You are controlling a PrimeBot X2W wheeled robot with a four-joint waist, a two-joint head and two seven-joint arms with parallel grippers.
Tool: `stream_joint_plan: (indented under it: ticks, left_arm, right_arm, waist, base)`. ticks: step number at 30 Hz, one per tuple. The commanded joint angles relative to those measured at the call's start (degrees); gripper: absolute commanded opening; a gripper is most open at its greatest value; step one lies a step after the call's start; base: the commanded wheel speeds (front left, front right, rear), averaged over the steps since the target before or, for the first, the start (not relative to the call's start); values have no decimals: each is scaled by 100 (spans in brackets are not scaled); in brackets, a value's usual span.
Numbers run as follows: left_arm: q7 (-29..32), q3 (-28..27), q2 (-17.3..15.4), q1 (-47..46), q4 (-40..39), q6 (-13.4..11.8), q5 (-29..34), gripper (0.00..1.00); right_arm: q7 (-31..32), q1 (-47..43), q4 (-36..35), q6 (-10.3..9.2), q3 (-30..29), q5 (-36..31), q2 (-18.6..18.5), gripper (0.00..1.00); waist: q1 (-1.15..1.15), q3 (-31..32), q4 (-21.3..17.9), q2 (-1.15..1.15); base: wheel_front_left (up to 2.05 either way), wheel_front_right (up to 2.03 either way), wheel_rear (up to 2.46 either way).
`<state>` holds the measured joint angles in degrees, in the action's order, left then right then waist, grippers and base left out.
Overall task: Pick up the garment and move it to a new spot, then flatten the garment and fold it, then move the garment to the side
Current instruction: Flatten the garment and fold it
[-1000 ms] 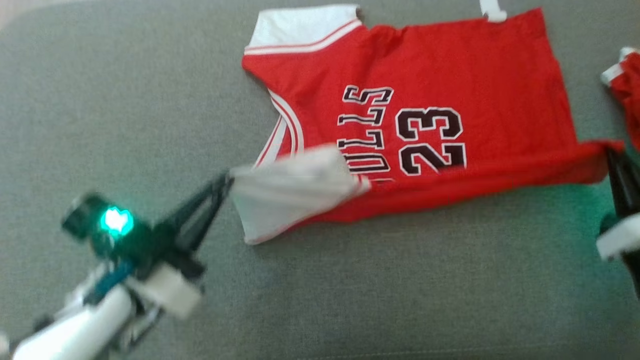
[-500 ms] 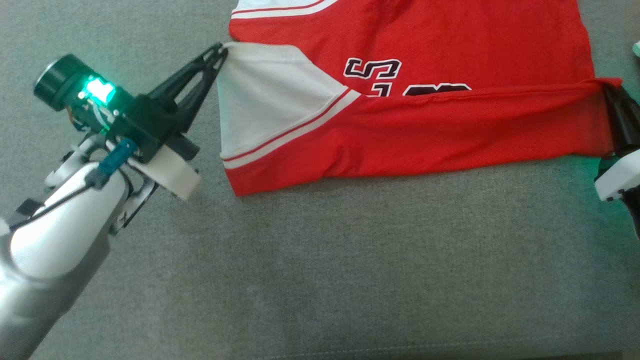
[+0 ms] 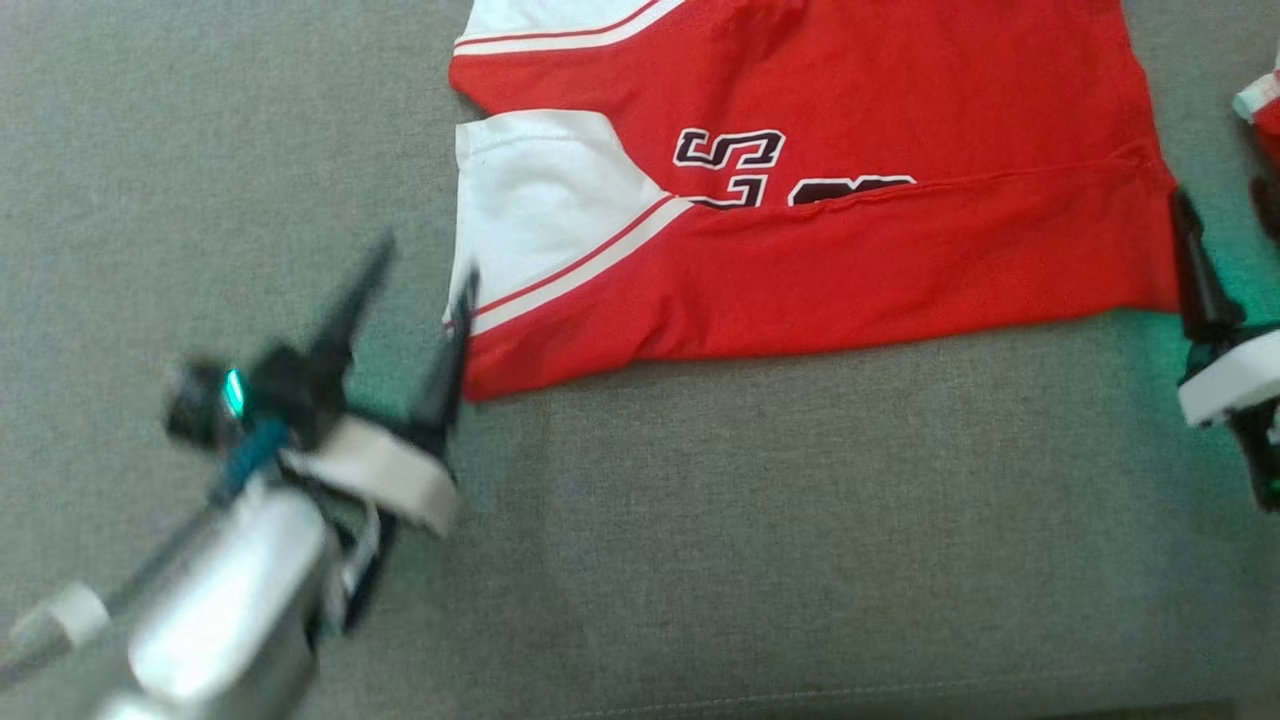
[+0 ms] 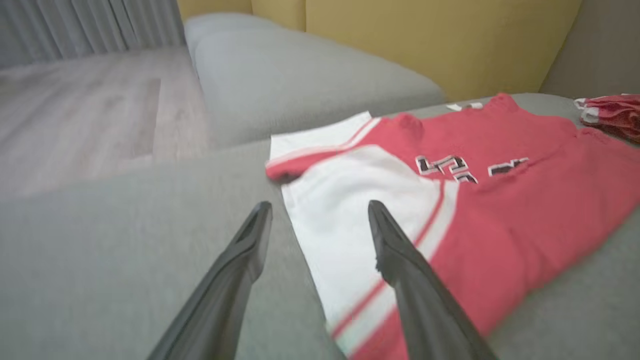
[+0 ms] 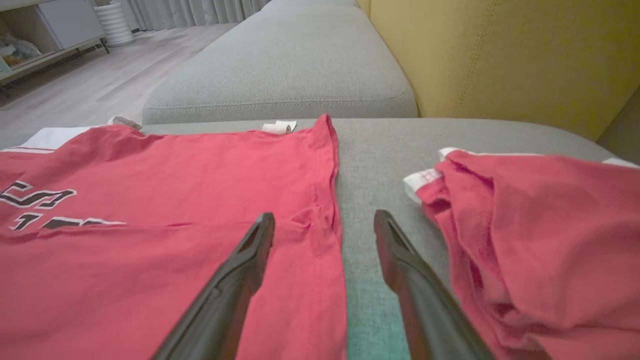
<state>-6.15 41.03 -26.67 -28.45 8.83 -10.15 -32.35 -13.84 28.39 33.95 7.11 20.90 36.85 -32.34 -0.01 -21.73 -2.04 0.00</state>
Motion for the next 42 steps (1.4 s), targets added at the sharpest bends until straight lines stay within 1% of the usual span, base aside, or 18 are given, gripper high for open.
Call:
stream_joint_plan:
  ticks: [1, 3, 5, 8, 11, 12, 13, 14, 17, 20, 25, 26, 27, 28, 30, 35, 42]
  left_arm:
    - [-49, -250, -83, -1, -179, -81, -120, 100]
    - [-2, -283, 32, 315, -143, -175, -368, 100]
    - [158, -258, 71, 520, -28, -226, -527, 100]
    - [477, -164, 89, 668, 178, -232, -686, 100]
    - [696, -43, 83, 684, 324, -161, -726, 100]
    - [736, -8, 94, 681, 344, -106, -750, 85]
    - [769, 33, 99, 677, 355, -40, -767, 37]
    - [790, 77, 97, 672, 356, 33, -774, 0]
    - [849, 176, 77, 673, 317, 225, -815, 0]
    - [676, 105, 61, 665, 198, 334, -878, 0]
    - [557, 39, -115, 607, 46, 341, -794, 0]
    - [571, 36, -155, 597, 10, 327, -773, 0]
    - [581, 26, -193, 588, -26, 314, -761, 0]
    - [596, 20, -227, 583, -62, 313, -759, 0]
    - [616, 17, -258, 585, -97, 315, -765, 0]
    - [724, 17, -447, 762, -325, 265, -814, 0]
    - [1022, 2, -912, 1482, -974, 34, -1062, 0]
  right_arm:
    - [-83, -218, -124, 37, 4, 55, -99, 100]
    - [-95, -286, -111, 37, 1, 34, -82, 100]
    - [-101, -317, -85, 37, 31, -16, -47, 100]
    - [-107, -320, -59, 37, 62, -40, 27, 100]
    - [-110, -304, -17, 37, 99, -64, 66, 100]
    - [-111, -304, 3, 37, 110, -64, 77, 100]
    - [-112, -312, 30, 37, 117, -50, 91, 100]
    - [-112, -325, 60, 37, 127, -34, 100, 100]
    - [-109, -377, 200, 37, 175, 85, 130, 100]
    - [20, -399, 333, 37, 280, 298, 153, 100]
    - [417, -307, 636, 37, 457, 626, 175, 100]
    - [560, -302, 692, 37, 531, 681, 164, 77]
    - [668, -293, 715, 37, 608, 728, 149, 26]
    - [724, -284, 716, 37, 660, 793, 135, 0]
    - [752, -282, 701, 37, 718, 843, 112, 0]
    - [769, -405, 599, 37, 937, 1095, -96, 0]
    - [694, -844, 204, 37, 1272, 1470, -596, 0]
  waist:
    - [1, 12, -13, 0]
    - [1, 22, -32, 0]
    - [1, 35, -44, 0]
    - [1, 59, -57, 0]
    - [1, 89, -71, 0]
    - [1, 99, -72, 0]
    - [1, 113, -75, 0]
    - [1, 127, -75, 0]
    - [1, 173, -62, 0]
    - [1, 199, -48, 0]
    - [1, 224, 1, 0]
    - [1, 233, 15, 0]
    - [1, 242, 27, 0]
    - [1, 257, 40, 0]
    - [1, 281, 51, 0]
    - [1, 487, 58, 0]
    - [1, 883, 39, 0]
  base:
    - [0, 0, 0]
    - [0, 0, 0]
    - [0, 0, 0]
    - [0, 0, 0]
    - [0, 0, 0]
    - [0, 0, 0]
    - [0, 0, 0]
    - [0, 0, 0]
    - [0, 0, 0]
    - [0, 0, 0]
    - [0, 0, 0]
    - [0, 0, 0]
    - [0, 0, 0]
    - [0, 0, 0]
    - [0, 0, 0]
    - [0, 0, 0]
    - [0, 0, 0]
